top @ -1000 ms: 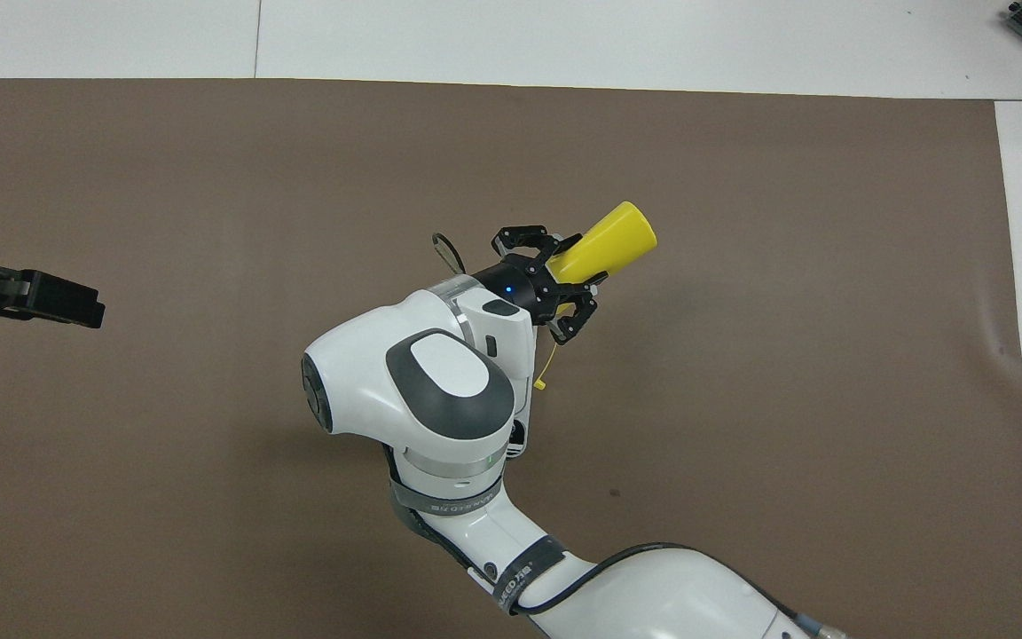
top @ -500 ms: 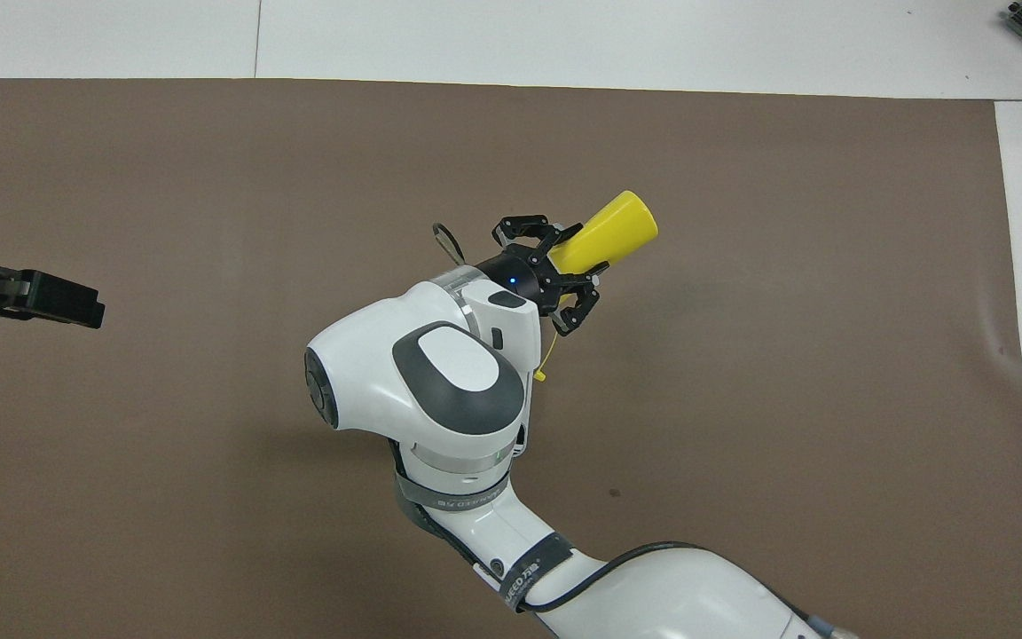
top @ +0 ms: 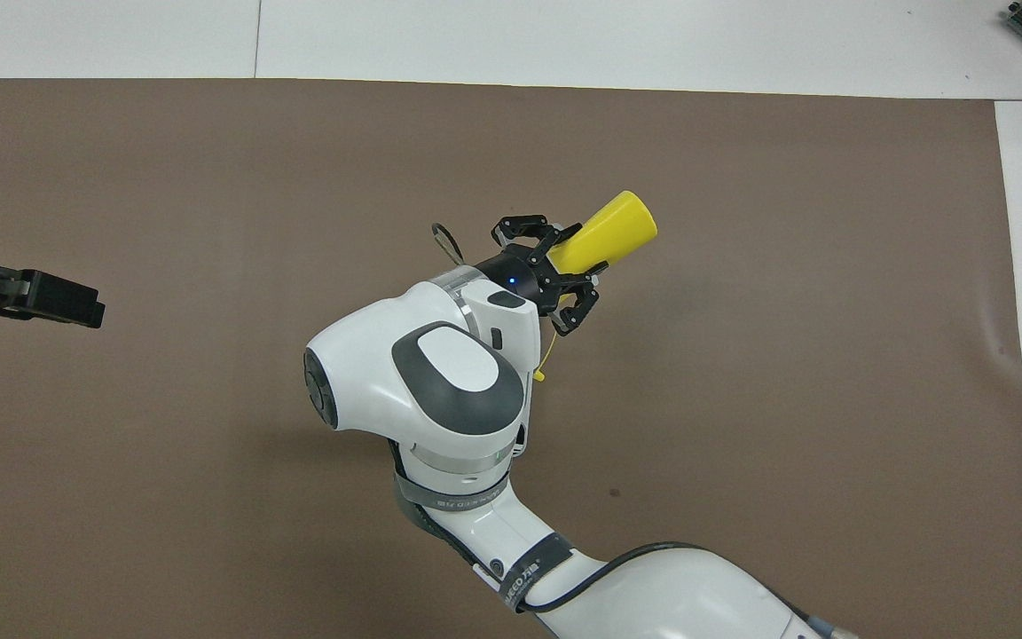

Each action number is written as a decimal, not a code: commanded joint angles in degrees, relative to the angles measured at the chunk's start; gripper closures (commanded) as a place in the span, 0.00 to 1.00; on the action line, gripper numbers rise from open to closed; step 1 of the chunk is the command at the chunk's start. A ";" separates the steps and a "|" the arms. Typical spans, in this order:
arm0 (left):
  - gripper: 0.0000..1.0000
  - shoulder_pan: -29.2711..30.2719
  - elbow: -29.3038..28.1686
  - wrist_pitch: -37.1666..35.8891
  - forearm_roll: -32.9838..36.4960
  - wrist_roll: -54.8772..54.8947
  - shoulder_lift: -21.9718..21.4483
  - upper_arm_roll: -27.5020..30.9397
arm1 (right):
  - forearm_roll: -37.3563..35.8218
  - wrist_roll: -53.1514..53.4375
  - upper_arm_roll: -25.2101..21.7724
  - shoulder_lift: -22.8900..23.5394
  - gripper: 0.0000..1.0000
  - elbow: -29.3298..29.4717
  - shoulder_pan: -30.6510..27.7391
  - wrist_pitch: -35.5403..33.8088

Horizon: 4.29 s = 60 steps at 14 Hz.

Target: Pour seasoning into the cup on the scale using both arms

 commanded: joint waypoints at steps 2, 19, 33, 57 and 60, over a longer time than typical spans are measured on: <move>0.00 0.66 0.08 -0.61 0.51 0.74 -0.23 -0.35 | 6.15 0.01 0.65 -4.21 1.00 -1.27 -3.45 3.09; 0.00 0.66 0.08 -0.61 0.51 0.74 -0.23 -0.35 | 65.72 -19.39 0.65 -21.87 1.00 -19.00 -30.68 10.12; 0.00 0.66 0.08 -0.61 0.60 0.74 -0.23 -0.35 | 88.79 -55.00 0.47 -26.36 1.00 -40.29 -52.85 20.94; 0.00 0.66 0.08 -0.61 0.51 0.74 -0.23 -0.35 | 60.33 -105.80 1.26 -37.44 0.00 -28.97 -45.75 12.51; 0.00 0.66 0.08 -0.61 0.51 0.74 -0.23 -0.35 | 54.80 -106.07 1.26 -36.83 0.00 -24.85 -41.00 10.94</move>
